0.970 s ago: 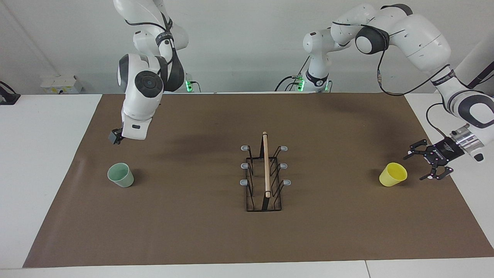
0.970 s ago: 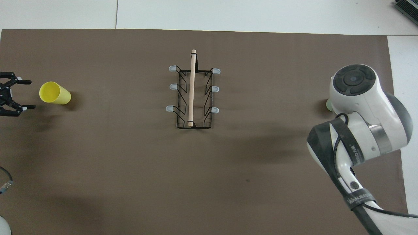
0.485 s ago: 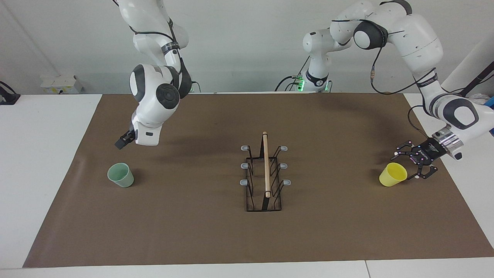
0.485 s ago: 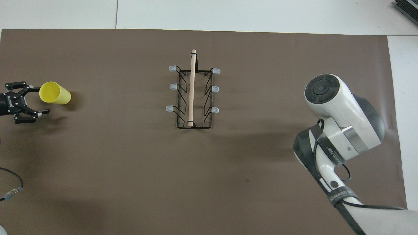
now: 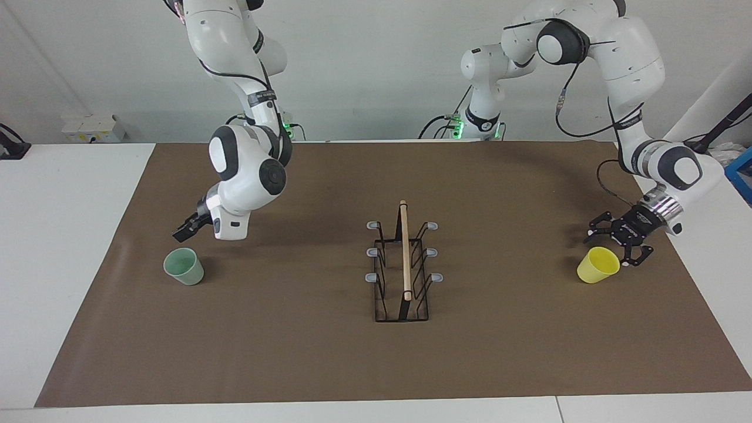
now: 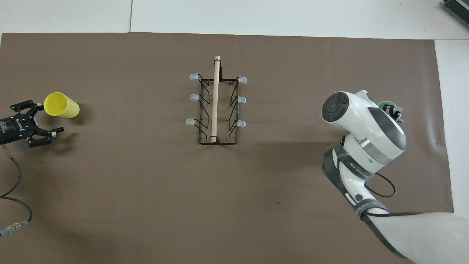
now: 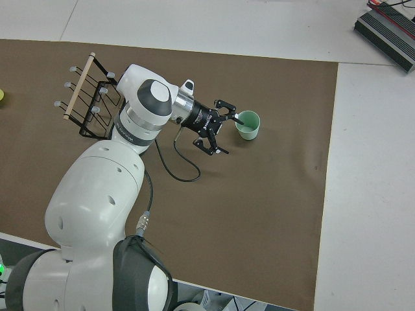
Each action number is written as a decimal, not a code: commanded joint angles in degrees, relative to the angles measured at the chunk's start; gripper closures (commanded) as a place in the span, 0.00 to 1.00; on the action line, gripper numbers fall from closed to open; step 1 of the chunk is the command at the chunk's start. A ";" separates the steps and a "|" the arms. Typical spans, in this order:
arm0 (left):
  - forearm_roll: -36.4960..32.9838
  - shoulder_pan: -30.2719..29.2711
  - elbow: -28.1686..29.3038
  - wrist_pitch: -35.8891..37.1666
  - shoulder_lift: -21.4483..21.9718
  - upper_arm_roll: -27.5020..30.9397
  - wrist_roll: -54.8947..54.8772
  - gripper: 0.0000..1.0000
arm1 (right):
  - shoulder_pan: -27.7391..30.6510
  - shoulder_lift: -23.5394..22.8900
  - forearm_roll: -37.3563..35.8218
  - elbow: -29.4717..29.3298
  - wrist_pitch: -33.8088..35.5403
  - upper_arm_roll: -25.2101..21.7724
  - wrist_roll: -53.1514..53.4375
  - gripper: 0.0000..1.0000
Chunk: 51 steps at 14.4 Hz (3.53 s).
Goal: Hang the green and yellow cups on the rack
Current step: 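Grasp the green cup with the right gripper while the left grasps yellow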
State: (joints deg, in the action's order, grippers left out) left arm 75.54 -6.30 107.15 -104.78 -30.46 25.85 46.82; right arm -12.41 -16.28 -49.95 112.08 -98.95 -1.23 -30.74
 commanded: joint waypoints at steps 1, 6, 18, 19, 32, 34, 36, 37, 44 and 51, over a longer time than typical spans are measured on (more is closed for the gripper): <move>4.08 0.59 3.33 -2.27 1.81 0.34 -0.94 0.00 | -0.33 -1.82 -2.35 -0.90 1.04 0.00 0.95 0.00; 8.56 0.50 3.42 -2.09 0.40 0.25 -1.03 0.00 | -3.05 -3.76 -8.92 -0.82 0.86 0.00 0.86 0.00; 14.55 4.01 5.18 -7.36 0.32 -0.71 -2.17 0.00 | -3.59 -6.05 -20.71 2.08 -6.95 0.00 -3.36 0.00; 14.55 4.10 5.18 -7.37 0.31 -0.71 -2.43 0.00 | -3.76 -6.40 -20.80 2.09 -6.96 0.00 -3.36 0.00; 11.39 4.37 3.33 -6.05 0.23 -0.80 -9.55 0.01 | -4.64 -9.91 -23.62 2.18 -8.89 0.00 0.77 0.00; 10.59 4.10 2.63 -6.13 0.23 -0.80 -9.47 0.15 | -5.07 -11.23 -25.02 2.17 -8.89 0.00 1.91 0.00; 10.41 4.10 2.45 -6.05 0.23 -0.72 -9.81 0.78 | -5.61 -11.93 -26.07 2.26 -8.81 0.00 3.23 0.00; 10.41 4.19 2.37 -6.13 0.31 -0.63 -9.90 0.98 | -5.52 -12.20 -26.86 2.26 -8.89 0.00 3.23 0.00; 6.30 4.63 -3.25 -7.10 2.16 -0.45 -9.29 1.00 | -3.06 -12.11 -32.40 4.37 -11.09 0.00 3.41 0.00; 1.11 5.24 -5.36 -10.26 4.62 -0.45 -7.97 1.00 | -1.56 -11.85 -36.00 6.21 -11.71 0.00 3.41 0.00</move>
State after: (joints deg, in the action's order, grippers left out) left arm 79.37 -1.82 102.07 -113.09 -27.20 25.27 37.30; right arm -15.25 -28.72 -82.40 116.19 -109.29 -1.53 -28.58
